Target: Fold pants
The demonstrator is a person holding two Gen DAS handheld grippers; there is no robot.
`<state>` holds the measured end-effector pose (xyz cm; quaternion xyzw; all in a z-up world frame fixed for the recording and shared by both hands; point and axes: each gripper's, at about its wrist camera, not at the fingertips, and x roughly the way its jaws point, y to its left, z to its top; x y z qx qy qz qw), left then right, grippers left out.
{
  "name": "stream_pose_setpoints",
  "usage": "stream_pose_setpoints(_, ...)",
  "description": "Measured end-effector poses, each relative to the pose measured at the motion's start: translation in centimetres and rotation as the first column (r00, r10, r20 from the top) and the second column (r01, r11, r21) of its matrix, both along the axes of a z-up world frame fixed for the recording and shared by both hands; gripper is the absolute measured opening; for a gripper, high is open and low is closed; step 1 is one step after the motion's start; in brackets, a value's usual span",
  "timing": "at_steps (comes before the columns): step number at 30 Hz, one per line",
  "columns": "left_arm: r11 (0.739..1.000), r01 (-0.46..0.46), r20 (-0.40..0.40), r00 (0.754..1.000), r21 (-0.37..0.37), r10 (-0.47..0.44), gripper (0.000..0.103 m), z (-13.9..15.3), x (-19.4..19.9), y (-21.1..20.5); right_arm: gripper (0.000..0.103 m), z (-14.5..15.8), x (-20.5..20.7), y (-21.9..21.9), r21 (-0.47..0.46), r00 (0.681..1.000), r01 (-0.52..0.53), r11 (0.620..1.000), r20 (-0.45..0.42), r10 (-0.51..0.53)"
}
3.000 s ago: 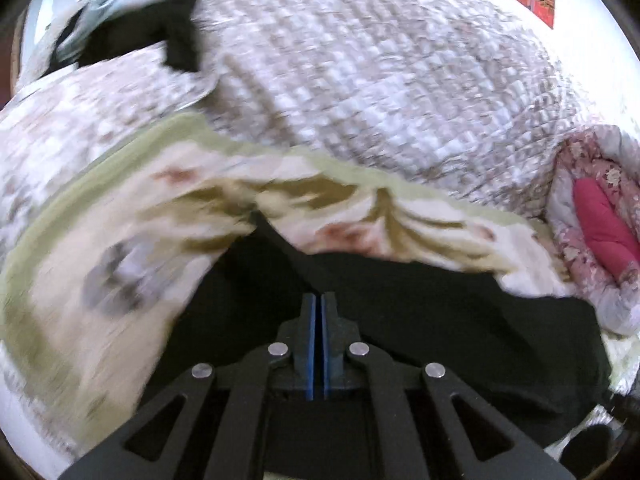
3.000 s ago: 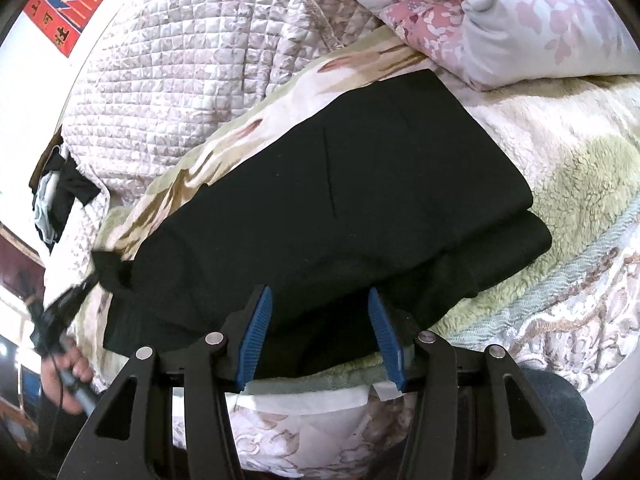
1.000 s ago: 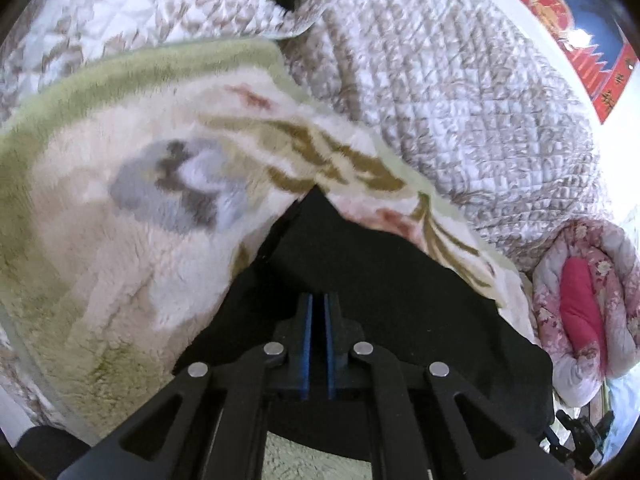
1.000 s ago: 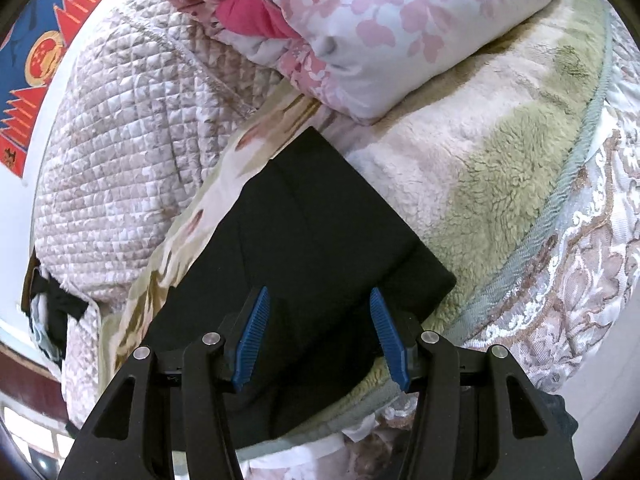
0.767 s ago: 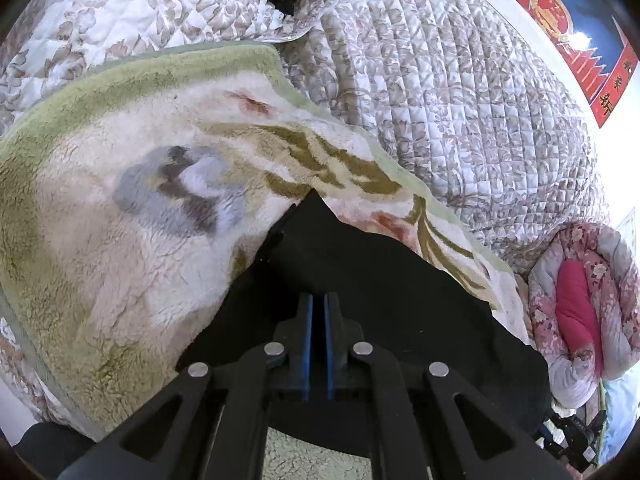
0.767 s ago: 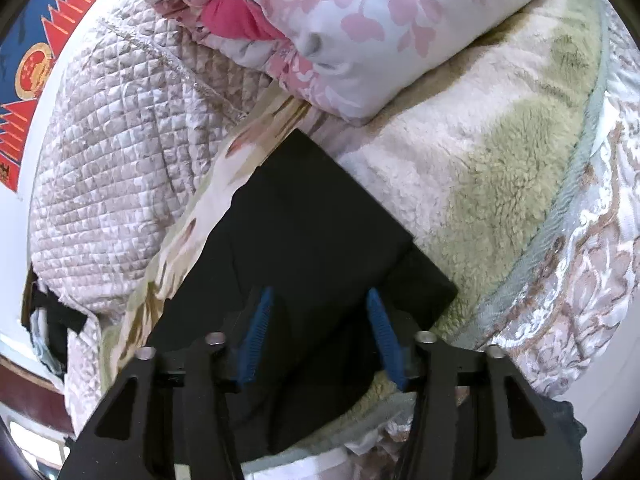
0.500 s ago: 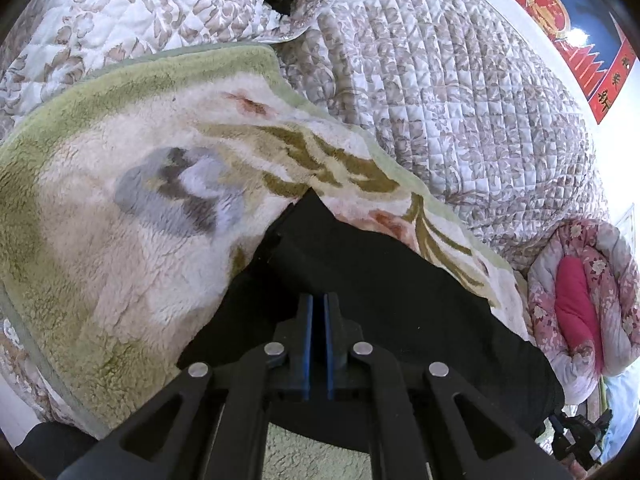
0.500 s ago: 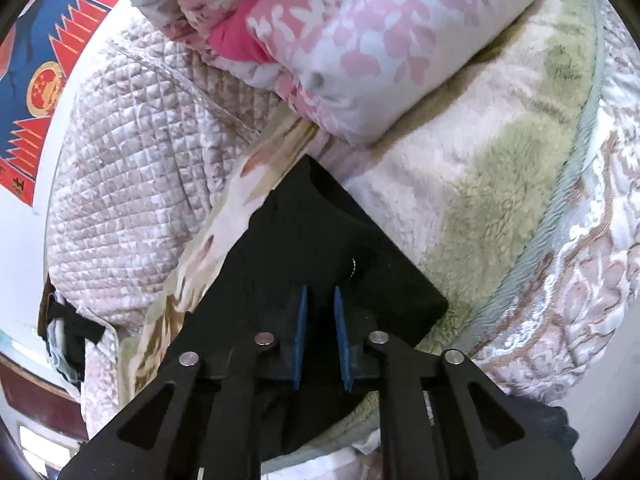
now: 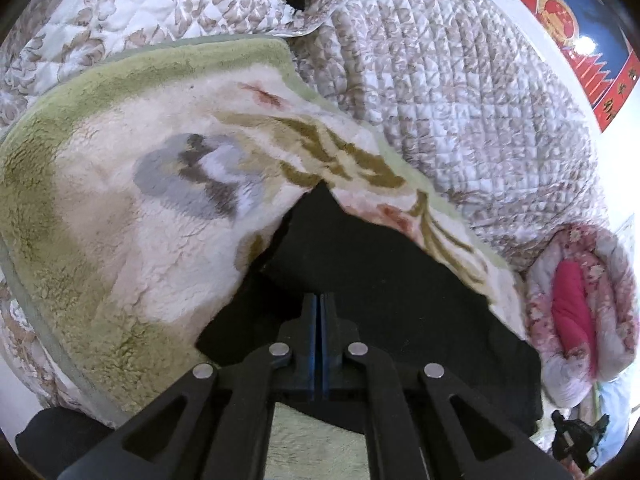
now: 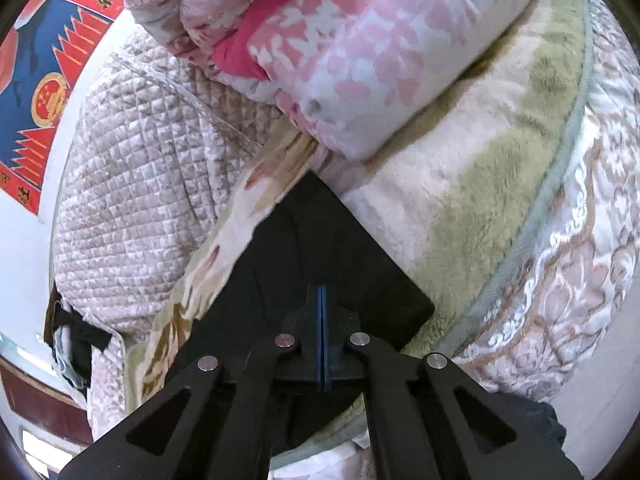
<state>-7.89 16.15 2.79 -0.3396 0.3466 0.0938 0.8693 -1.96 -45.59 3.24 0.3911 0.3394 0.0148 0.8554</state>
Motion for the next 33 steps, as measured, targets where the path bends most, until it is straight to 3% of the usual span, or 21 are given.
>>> stream_pose_setpoints(4, 1.0, 0.0, -0.016, 1.0, -0.006, 0.0, 0.004, 0.0, 0.1, 0.1, 0.003, -1.0, 0.2, -0.4, 0.031, 0.999, -0.005, 0.999, -0.043, 0.006)
stream_pose_setpoints(5, 1.0, 0.01, -0.025, 1.0, -0.017, -0.011, 0.005, -0.4, 0.1, 0.0, 0.008, -1.5, 0.1, -0.3, 0.031, 0.998, -0.005, 1.0, -0.064, 0.007)
stream_pose_setpoints(6, 0.999, 0.018, -0.035, 0.999, -0.041, -0.02, 0.007, -0.8, 0.0, -0.2, 0.021, -1.8, 0.0, -0.2, 0.032, 0.997, -0.007, 0.999, -0.078, 0.009)
stream_pose_setpoints(7, 0.997, 0.033, -0.05, 0.998, -0.066, -0.036, 0.018, -1.4, 0.0, -0.5, 0.031, -2.4, 0.1, 0.0, 0.044, 0.995, -0.021, 0.999, -0.092, 0.025)
stream_pose_setpoints(8, 0.995, 0.054, -0.06, 0.996, -0.087, -0.059, 0.033, -2.0, 0.1, -0.9, 0.035, -2.9, 0.2, 0.2, 0.058, 0.994, -0.035, 0.998, -0.098, 0.04)
stream_pose_setpoints(9, 0.992, 0.066, -0.067, 0.995, -0.103, -0.073, 0.039, -2.6, 0.2, -1.3, 0.038, -3.1, 0.3, 0.3, 0.066, 0.994, -0.041, 0.997, -0.094, 0.047)
stream_pose_setpoints(11, 0.99, 0.068, -0.073, 0.994, -0.126, -0.078, 0.043, -3.6, 0.6, -1.8, 0.041, -3.1, 0.7, 0.6, 0.064, 0.995, -0.053, 0.997, -0.085, 0.059)
stream_pose_setpoints(14, 0.993, 0.066, -0.038, 0.997, -0.103, -0.07, 0.05, -3.4, 1.3, -2.1, 0.045, -3.3, 2.0, 0.9, 0.051, 0.993, -0.069, 0.996, -0.095, 0.074)
stream_pose_setpoints(21, 0.997, 0.037, -0.016, 0.999, -0.07, -0.039, 0.047, -3.6, 3.1, -2.1, 0.048, -3.4, 2.4, 1.1, 0.025, 0.998, -0.033, 0.999, -0.052, 0.035)
stream_pose_setpoints(23, 0.999, 0.02, -0.043, 0.999, -0.029, -0.022, 0.024, -3.6, 3.5, -2.2, 0.048, -3.3, 2.7, 1.3, 0.005, 0.998, -0.023, 1.0, -0.056, 0.023)
stream_pose_setpoints(25, 0.999, 0.019, -0.056, 0.998, -0.028, -0.021, 0.007, -3.7, 3.7, -2.0, 0.037, -3.0, 2.9, 1.5, -0.02, 0.998, -0.015, 1.0, -0.062, 0.014)
stream_pose_setpoints(30, 1.0, 0.022, -0.066, 0.998, -0.016, -0.023, 0.005, -2.9, 3.7, -2.1, 0.012, -2.5, 3.5, 1.6, -0.039, 0.997, -0.027, 0.999, -0.073, 0.024)
stream_pose_setpoints(33, 1.0, 0.017, -0.026, 0.999, -0.014, -0.018, 0.004, -0.8, 3.0, -2.0, 0.007, -0.3, 2.3, 1.3, -0.024, 1.0, -0.022, 0.999, -0.02, 0.022)
